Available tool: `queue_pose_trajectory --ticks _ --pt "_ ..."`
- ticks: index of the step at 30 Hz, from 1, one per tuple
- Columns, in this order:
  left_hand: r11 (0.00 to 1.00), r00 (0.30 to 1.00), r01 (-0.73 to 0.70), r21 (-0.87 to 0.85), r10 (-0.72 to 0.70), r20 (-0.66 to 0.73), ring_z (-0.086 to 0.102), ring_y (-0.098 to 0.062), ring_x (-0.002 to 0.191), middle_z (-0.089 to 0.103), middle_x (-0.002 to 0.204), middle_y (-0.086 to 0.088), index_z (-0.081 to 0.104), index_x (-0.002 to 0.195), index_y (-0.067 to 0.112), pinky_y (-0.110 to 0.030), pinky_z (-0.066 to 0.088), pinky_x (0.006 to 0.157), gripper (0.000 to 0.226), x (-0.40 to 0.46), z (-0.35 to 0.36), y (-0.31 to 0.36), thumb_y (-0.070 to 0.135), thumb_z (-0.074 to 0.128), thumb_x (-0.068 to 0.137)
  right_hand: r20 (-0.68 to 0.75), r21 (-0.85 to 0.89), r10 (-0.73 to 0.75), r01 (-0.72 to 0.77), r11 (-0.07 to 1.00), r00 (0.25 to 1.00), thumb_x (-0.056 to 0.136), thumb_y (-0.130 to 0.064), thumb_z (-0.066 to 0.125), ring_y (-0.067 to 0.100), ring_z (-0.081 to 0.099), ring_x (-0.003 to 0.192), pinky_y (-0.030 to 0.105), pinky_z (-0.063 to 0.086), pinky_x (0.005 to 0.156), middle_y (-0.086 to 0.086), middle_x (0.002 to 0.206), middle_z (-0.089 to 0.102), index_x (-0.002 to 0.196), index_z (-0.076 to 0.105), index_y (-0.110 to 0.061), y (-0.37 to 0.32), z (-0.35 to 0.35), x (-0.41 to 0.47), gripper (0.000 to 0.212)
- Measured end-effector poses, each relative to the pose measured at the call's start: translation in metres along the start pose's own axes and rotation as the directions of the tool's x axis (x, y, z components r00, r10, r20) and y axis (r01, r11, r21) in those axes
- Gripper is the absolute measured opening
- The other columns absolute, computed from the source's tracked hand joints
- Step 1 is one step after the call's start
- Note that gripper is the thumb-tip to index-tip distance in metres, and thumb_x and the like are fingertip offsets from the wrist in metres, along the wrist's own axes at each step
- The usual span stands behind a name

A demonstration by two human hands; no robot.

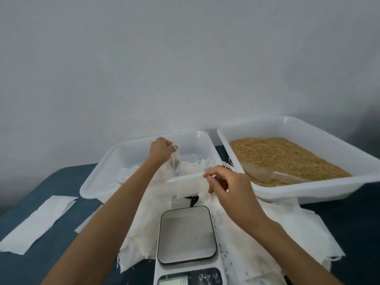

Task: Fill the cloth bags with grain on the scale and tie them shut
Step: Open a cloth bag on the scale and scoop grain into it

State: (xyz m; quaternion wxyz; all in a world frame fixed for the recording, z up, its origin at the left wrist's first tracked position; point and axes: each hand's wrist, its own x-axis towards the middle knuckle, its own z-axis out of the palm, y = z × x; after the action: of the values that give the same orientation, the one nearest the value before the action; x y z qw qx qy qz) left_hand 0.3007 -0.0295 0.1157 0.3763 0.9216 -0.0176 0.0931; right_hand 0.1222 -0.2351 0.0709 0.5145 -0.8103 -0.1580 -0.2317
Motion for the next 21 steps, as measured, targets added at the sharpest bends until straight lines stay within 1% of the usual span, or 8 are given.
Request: queue_pose_trajectory --ticks 2,4,8,10,12,15,18,21 --pt "0.966 0.995 0.019 0.258 -0.042 0.087 0.053 -0.025 0.079 0.056 0.078 -0.010 0.066 0.080 0.012 -0.035 0.050 0.075 0.016 0.004 0.005 0.001 0.009 0.070 0.095 -0.016 0.125 0.057 -0.055 0.991 0.998 0.099 -0.017 0.061 0.012 0.058 0.055 0.022 0.045 0.055 -0.006 0.069 0.069 0.096 0.071 -0.028 0.004 -0.006 0.004 0.015" --pt "0.903 0.983 -0.008 0.430 -0.071 0.167 0.055 -0.025 0.078 0.059 0.078 -0.007 0.066 0.079 0.010 -0.031 0.045 0.069 0.015 0.004 0.012 -0.001 0.009 0.070 0.093 -0.048 0.273 0.111 -0.094 0.958 0.993 0.102 -0.017 0.056 0.016 0.055 0.056 0.029 0.047 0.058 0.001 0.069 0.069 0.098 0.071 -0.021 0.004 -0.013 0.010 0.017" --pt "0.902 0.973 -0.014 0.432 -0.088 0.214 0.047 -0.024 0.069 0.051 0.067 -0.006 0.057 0.065 0.012 -0.030 0.037 0.059 0.029 -0.006 0.012 0.002 0.007 0.069 0.091 -0.067 0.501 0.188 -0.130 0.855 0.980 0.108 -0.023 0.044 0.017 0.055 0.058 0.025 0.049 0.061 0.009 0.071 0.069 0.102 0.070 -0.009 0.002 -0.026 0.016 0.030" --pt "0.922 0.983 -0.011 0.388 -0.061 0.173 0.062 -0.029 0.097 0.066 0.100 -0.012 0.072 0.103 0.008 -0.033 0.049 0.083 0.008 -0.015 0.005 0.005 0.008 0.068 0.095 -0.045 0.585 0.238 -0.168 0.794 0.970 0.109 -0.028 0.042 0.018 0.055 0.058 0.024 0.051 0.061 0.009 0.071 0.069 0.103 0.069 -0.006 0.001 -0.029 0.017 0.036" --pt "0.936 0.997 -0.075 0.344 0.080 -0.001 0.061 -0.030 0.111 0.066 0.118 -0.011 0.066 0.127 0.007 -0.038 0.048 0.094 0.029 -0.038 0.003 0.010 0.008 0.064 0.098 -0.013 0.664 0.289 -0.208 0.718 0.957 0.108 -0.032 0.041 0.018 0.055 0.056 0.024 0.051 0.060 0.010 0.070 0.067 0.104 0.069 -0.004 0.001 -0.032 0.019 0.040" --pt "0.919 0.892 -0.331 0.215 0.379 -0.247 0.058 -0.021 0.085 0.063 0.092 0.001 0.069 0.102 0.014 -0.036 0.047 0.075 0.009 -0.102 0.014 0.019 0.007 0.066 0.096 0.002 0.718 0.324 -0.228 0.658 0.946 0.108 -0.033 0.041 0.017 0.054 0.055 0.024 0.050 0.058 0.011 0.069 0.067 0.102 0.069 -0.003 -0.001 -0.034 0.021 0.042" --pt "0.880 0.904 -0.397 0.260 0.424 -0.055 0.053 -0.015 0.071 0.060 0.075 0.009 0.065 0.078 0.018 -0.033 0.043 0.065 0.019 -0.152 0.037 0.022 0.022 0.071 0.096 -0.001 0.707 0.319 -0.225 0.670 0.948 0.108 -0.031 0.041 0.017 0.054 0.054 0.023 0.049 0.056 0.010 0.067 0.067 0.101 0.068 0.000 -0.003 -0.032 0.020 0.042" --pt "0.841 0.954 -0.297 0.453 0.279 0.109 0.059 -0.018 0.083 0.065 0.085 0.007 0.067 0.082 0.022 -0.034 0.043 0.070 0.031 -0.167 0.059 0.024 0.047 0.062 0.099 0.003 0.673 0.301 -0.225 0.705 0.954 0.109 -0.029 0.040 0.019 0.054 0.055 0.024 0.048 0.056 0.012 0.069 0.067 0.100 0.069 -0.001 -0.005 -0.030 0.018 0.041"
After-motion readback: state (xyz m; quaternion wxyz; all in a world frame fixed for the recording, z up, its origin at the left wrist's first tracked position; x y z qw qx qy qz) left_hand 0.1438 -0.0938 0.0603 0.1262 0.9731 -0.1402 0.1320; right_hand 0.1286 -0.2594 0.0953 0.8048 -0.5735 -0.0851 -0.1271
